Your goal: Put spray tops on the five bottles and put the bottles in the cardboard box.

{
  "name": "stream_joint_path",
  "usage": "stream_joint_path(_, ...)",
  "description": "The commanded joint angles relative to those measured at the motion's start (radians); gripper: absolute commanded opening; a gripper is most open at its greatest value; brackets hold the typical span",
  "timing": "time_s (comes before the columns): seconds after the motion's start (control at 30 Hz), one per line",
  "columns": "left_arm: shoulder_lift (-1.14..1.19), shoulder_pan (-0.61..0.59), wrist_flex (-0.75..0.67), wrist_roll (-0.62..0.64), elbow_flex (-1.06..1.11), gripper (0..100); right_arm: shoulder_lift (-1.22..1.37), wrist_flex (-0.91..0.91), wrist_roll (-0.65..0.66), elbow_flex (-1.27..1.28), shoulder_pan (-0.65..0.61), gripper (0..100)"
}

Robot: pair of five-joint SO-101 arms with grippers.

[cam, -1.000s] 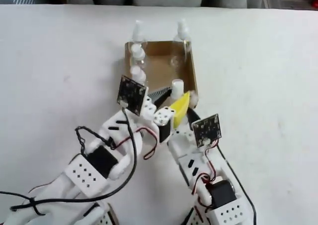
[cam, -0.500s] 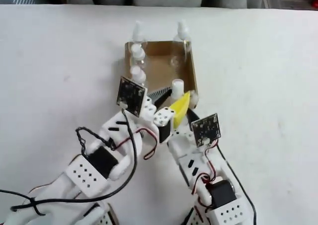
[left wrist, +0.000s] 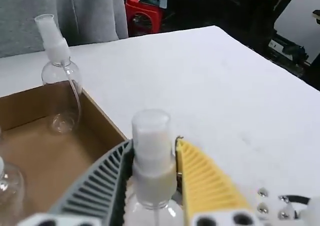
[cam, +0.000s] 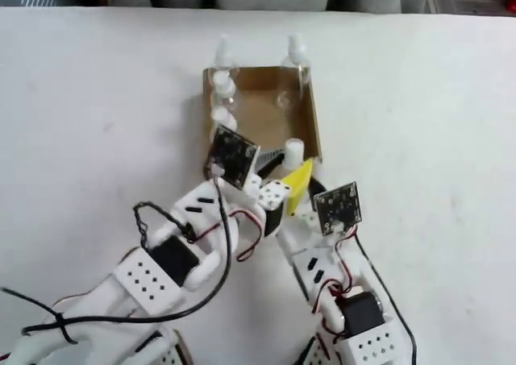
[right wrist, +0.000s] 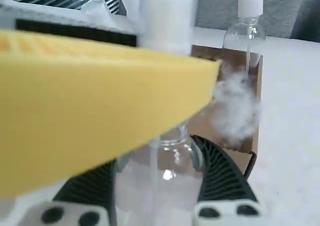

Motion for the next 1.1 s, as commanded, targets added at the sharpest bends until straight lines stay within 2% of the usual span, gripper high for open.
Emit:
stream_joint_path(0.0, 0.005, 0.021, 0.015, -0.011, -0.037, 2, -0.012, -0.005, 0.005, 0.003, 0.018, 1.8)
stream_joint_path(0.67, 0.008, 0.022, 0.012, -0.018, -0.037, 2, -0.012, 0.001, 0.009, 0.008, 0.013, 1.6)
stream_joint_path(0.73, 0.005, 0.022, 0.015, -0.018, -0.037, 6, -0.012, 0.001, 0.009, 0.008, 0.012, 1.6)
stream_joint_path(0.93, 0.004, 0.021, 0.009, -0.012, -0.005, 27, -0.012, 0.002, 0.009, 0.008, 0.01, 1.6)
stream_joint_path(1.07, 0.004, 0.018, 0.009, -0.012, -0.005, 30, -0.012, 0.002, 0.009, 0.008, 0.01, 1.6)
